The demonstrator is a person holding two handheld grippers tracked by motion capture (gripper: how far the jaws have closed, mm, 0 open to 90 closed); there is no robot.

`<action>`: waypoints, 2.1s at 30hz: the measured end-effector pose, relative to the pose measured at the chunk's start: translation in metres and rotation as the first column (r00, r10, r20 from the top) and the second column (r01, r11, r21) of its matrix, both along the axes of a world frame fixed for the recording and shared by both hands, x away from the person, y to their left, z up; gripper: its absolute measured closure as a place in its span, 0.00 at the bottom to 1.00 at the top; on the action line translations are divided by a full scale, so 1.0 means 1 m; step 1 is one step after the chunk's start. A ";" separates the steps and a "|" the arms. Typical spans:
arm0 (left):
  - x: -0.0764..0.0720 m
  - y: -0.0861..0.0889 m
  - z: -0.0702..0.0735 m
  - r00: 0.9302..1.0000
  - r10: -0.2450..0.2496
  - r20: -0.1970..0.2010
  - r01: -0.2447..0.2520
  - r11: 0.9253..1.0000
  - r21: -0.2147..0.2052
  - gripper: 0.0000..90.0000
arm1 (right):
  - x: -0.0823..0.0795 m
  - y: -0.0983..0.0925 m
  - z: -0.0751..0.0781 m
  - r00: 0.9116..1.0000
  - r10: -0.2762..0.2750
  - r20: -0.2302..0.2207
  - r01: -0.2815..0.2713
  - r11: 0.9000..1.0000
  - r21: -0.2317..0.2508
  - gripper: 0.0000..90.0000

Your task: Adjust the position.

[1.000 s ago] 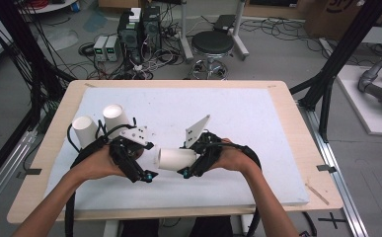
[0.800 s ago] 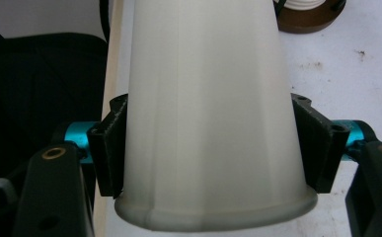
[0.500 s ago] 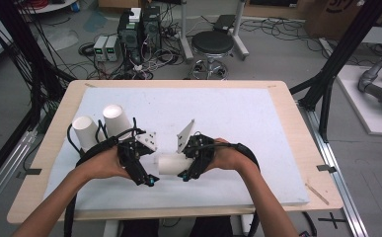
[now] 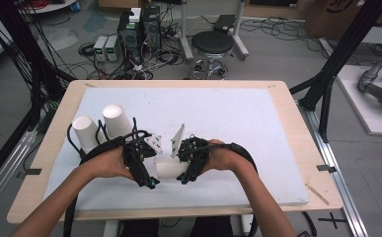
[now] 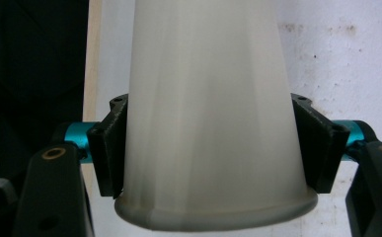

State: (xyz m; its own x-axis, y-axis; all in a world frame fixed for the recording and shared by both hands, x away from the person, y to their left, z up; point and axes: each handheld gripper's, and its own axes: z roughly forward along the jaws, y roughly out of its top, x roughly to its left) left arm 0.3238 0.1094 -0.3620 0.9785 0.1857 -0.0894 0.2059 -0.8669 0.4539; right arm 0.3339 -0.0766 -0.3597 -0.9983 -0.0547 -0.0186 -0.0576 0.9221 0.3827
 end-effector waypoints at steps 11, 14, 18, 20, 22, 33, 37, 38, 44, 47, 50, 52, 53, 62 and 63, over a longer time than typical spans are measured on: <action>0.002 -0.006 -0.002 1.000 -0.011 -0.004 0.011 1.000 0.003 0.03 | 0.000 0.005 0.003 1.000 0.013 0.007 -0.012 1.000 -0.019 0.31; 0.003 -0.007 -0.002 1.000 -0.028 -0.010 0.028 1.000 0.005 0.10 | 0.000 0.006 0.001 1.000 0.018 0.003 -0.018 1.000 -0.020 0.31; 0.002 -0.009 -0.003 0.999 -0.033 -0.026 0.033 0.999 0.009 0.10 | -0.001 0.008 0.000 1.000 0.025 0.000 -0.025 0.999 -0.027 0.31; 0.002 -0.010 -0.004 0.999 -0.039 -0.032 0.039 0.999 0.011 0.10 | -0.001 0.008 0.000 1.000 0.023 -0.004 -0.024 0.999 -0.029 0.31; 0.002 -0.010 -0.004 0.998 -0.043 -0.037 0.044 0.999 0.011 0.10 | -0.001 0.008 0.000 1.000 0.023 -0.003 -0.023 0.999 -0.028 0.31; 0.002 -0.011 -0.005 0.996 -0.065 -0.057 0.065 0.998 0.003 0.15 | -0.002 0.009 0.000 1.000 0.030 -0.002 -0.030 0.999 -0.026 0.31; 0.003 -0.011 -0.004 0.995 -0.076 -0.059 0.076 0.997 0.003 0.19 | -0.002 0.009 0.000 1.000 0.031 -0.002 -0.031 0.999 -0.026 0.31; 0.003 -0.011 -0.005 0.995 -0.076 -0.058 0.077 0.997 0.003 0.19 | -0.002 0.009 0.000 1.000 0.030 -0.002 -0.030 0.999 -0.025 0.31; 0.003 -0.010 -0.004 0.995 -0.089 -0.053 0.089 0.996 -0.005 0.25 | -0.002 0.009 0.001 0.999 0.033 -0.001 -0.033 0.999 -0.025 0.31; 0.003 -0.010 -0.004 0.994 -0.094 -0.051 0.094 0.996 -0.007 0.27 | -0.001 0.009 0.001 1.000 0.031 0.001 -0.031 0.999 -0.022 0.31; 0.002 -0.011 -0.004 0.994 -0.097 -0.048 0.097 0.995 -0.005 0.29 | -0.002 0.010 0.000 0.999 0.036 -0.005 -0.037 0.999 -0.019 0.32; 0.002 -0.012 -0.005 0.994 -0.101 -0.050 0.101 0.995 0.000 0.29 | -0.002 0.010 0.000 0.999 0.036 -0.003 -0.036 0.999 -0.022 0.32; 0.002 -0.012 -0.006 0.993 -0.108 -0.047 0.109 0.994 0.002 0.29 | -0.002 0.010 0.000 0.999 0.032 -0.007 -0.032 0.999 -0.020 0.32; 0.003 -0.011 -0.005 0.994 -0.107 -0.037 0.108 0.994 0.007 0.38 | -0.002 0.011 0.000 0.999 0.037 -0.009 -0.037 0.999 -0.020 0.32; 0.003 -0.011 -0.005 0.993 -0.115 -0.035 0.115 0.993 0.014 0.38 | -0.002 0.011 0.000 0.999 0.039 -0.011 -0.039 0.999 -0.019 0.32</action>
